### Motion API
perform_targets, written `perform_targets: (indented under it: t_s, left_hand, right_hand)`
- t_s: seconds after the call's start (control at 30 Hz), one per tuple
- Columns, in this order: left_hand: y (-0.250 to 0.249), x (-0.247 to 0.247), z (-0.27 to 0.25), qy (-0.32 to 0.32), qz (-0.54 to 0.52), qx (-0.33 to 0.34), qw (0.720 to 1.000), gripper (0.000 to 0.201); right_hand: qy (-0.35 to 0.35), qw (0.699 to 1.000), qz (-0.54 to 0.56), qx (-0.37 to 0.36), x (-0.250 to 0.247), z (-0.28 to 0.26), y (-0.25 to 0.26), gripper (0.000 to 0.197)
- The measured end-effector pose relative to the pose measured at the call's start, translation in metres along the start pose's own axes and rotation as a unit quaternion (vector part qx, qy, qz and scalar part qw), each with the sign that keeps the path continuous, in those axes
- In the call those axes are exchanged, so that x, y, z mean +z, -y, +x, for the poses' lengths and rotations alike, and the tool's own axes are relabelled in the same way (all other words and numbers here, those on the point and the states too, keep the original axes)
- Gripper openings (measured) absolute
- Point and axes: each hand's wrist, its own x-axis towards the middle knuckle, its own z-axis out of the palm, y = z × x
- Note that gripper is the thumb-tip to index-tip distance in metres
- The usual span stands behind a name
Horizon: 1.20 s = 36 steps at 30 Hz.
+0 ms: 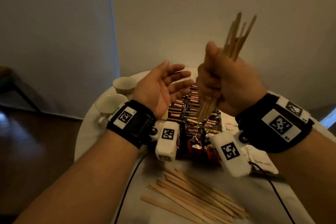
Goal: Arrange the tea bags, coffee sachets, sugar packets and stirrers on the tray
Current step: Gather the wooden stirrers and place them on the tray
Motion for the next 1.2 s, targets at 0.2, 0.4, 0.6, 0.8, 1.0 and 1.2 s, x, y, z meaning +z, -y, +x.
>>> perform_targets:
  t_s: [0.2,0.4,0.6,0.8,1.0,1.2]
  left_hand:
    - [0.018,-0.006,0.000,0.025,-0.092,-0.098,0.991,0.070]
    - [0.022,-0.017,0.001,-0.022,-0.224,-0.129,0.966,0.062]
    - [0.025,-0.022,0.005,-0.051,-0.244,-0.107,0.963,0.059]
    - [0.029,-0.026,0.009,-0.031,-0.245,-0.122,0.961,0.064]
    - [0.012,-0.028,0.004,0.032,-0.106,-0.003,0.994,0.081]
    - [0.009,-0.021,-0.005,0.021,0.141,0.108,0.984,0.054]
  right_hand:
    - [-0.037,0.993,0.039,-0.102,0.016,0.041,-0.002,0.053]
    - [-0.030,0.996,-0.034,-0.083,0.025,0.059,-0.050,0.037]
    - [-0.028,0.997,-0.071,-0.016,0.022,0.059,-0.075,0.027]
    - [-0.028,0.995,-0.089,0.025,0.020,0.057,-0.076,0.043]
    - [0.069,0.959,-0.187,0.199,0.007,0.056,-0.058,0.020]
    - [0.201,0.879,-0.295,0.315,0.017,0.048,-0.049,0.008]
